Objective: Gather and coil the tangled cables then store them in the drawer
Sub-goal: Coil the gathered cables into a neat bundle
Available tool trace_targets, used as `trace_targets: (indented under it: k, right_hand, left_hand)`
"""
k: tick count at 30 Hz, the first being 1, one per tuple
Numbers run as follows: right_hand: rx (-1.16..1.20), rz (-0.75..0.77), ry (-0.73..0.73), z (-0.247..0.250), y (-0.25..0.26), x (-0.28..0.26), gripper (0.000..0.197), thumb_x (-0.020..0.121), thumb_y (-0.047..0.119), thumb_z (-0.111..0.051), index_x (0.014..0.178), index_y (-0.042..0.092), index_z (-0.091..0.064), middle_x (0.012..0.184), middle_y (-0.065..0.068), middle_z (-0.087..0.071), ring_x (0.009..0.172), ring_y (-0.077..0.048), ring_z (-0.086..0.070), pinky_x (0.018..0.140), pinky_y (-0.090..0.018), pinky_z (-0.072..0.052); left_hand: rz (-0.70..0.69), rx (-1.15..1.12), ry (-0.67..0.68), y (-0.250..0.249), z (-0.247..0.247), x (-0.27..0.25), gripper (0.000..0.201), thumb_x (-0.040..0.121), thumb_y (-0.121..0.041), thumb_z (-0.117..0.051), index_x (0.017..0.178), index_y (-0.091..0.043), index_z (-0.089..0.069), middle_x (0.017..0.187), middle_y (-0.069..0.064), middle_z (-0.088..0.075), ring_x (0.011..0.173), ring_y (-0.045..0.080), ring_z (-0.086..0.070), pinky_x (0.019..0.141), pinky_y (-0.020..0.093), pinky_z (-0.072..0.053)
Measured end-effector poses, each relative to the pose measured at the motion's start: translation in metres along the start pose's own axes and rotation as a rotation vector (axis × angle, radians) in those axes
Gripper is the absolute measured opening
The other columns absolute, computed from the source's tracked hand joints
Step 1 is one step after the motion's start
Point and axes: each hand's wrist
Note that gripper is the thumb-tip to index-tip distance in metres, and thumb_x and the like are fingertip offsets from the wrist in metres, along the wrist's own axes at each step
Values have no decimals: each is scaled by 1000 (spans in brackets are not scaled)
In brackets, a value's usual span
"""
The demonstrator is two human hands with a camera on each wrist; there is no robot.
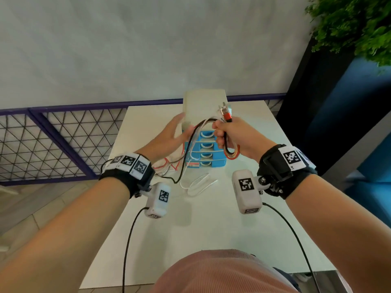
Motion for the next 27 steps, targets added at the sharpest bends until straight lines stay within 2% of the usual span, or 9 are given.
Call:
trace_targets:
  k: [1, 3, 5, 7, 10, 15, 19, 22, 27]
  right_hand:
    - [-10, -7, 44, -3, 0, -1, 19, 104, 14, -39, 91, 9, -52, 57, 2, -48, 47, -12, -51, 51, -24, -50]
    - [-22, -9, 124, -6, 0, -3, 20, 104, 15, -40, 92, 8, -54, 57, 3, -50, 49, -13, -53, 56, -27, -53]
    - [-28, -9, 157, -4, 2, -5, 20, 104, 17, -41, 93, 8, -55, 58, 4, -47, 49, -10, -48, 54, -25, -51]
    - [-58, 0, 156, 0, 3, -6, 20, 104, 18, -41, 94, 8, -55, 57, 6, -43, 49, -8, -42, 52, -22, -46]
    - [-114, 17, 159, 5, -1, -6, 21, 105, 19, -40, 94, 8, -54, 58, 6, -41, 49, -8, -39, 52, -22, -43]
    - [-59, 16, 60, 7, -6, 0, 19, 105, 19, -39, 95, 9, -53, 61, 3, -41, 52, -9, -41, 52, -21, -45]
    - [128, -37, 25, 2, -8, 9, 22, 105, 21, -38, 92, 9, -51, 61, 1, -36, 48, -10, -39, 48, -22, -42]
    - [296, -115, 41, 2, -8, 12, 34, 103, 38, -40, 86, 11, -51, 58, 2, -34, 47, -10, -38, 52, -25, -39]
    - [379, -152, 35, 3, -12, 11, 48, 97, 57, -40, 78, 13, -48, 61, 1, -33, 50, -11, -39, 55, -25, -39]
  left_hand:
    - [-23, -53, 8, -15, -2, 3, 52, 97, -51, -31, 138, -21, -44, 138, -5, -49, 129, 3, -44, 102, 18, -31]
    - [16, -107, 58, -33, -7, 10, 62, 98, -53, -20, 103, -12, -66, 96, 0, -70, 90, 4, -65, 85, 18, -43]
    - [93, -202, 153, -39, -10, 13, 62, 96, -58, -25, 73, -11, -59, 54, 2, -54, 53, 19, -56, 68, 27, -46]
    - [194, -354, 283, -36, -6, 13, 57, 94, -61, -28, 64, -16, -47, 45, -4, -31, 39, 15, -34, 60, 29, -43]
    - [308, -534, 480, -29, 3, 7, 57, 93, -62, -24, 62, -20, -45, 45, -8, -25, 37, 9, -24, 62, 28, -41]
    - [311, -668, 670, -17, 11, -8, 47, 96, -50, -22, 71, -16, -43, 52, -6, -35, 48, 13, -38, 78, 27, -51]
    - [217, -567, 478, -24, -1, -10, 42, 100, -42, -22, 71, -17, -39, 55, -7, -31, 49, 10, -29, 66, 23, -39]
    - [152, -381, 297, -32, -16, -12, 38, 102, -36, -27, 72, -17, -40, 60, -4, -28, 52, 8, -28, 52, 16, -32]
    - [-12, 300, 38, -47, -38, -21, 29, 101, -37, -32, 80, -22, -45, 69, -6, -48, 67, 16, -47, 63, 33, -38]
Point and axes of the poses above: each hand's wrist, its own x-axis towards the middle knuckle, its own z-axis out of the back of the hand, y = z × x
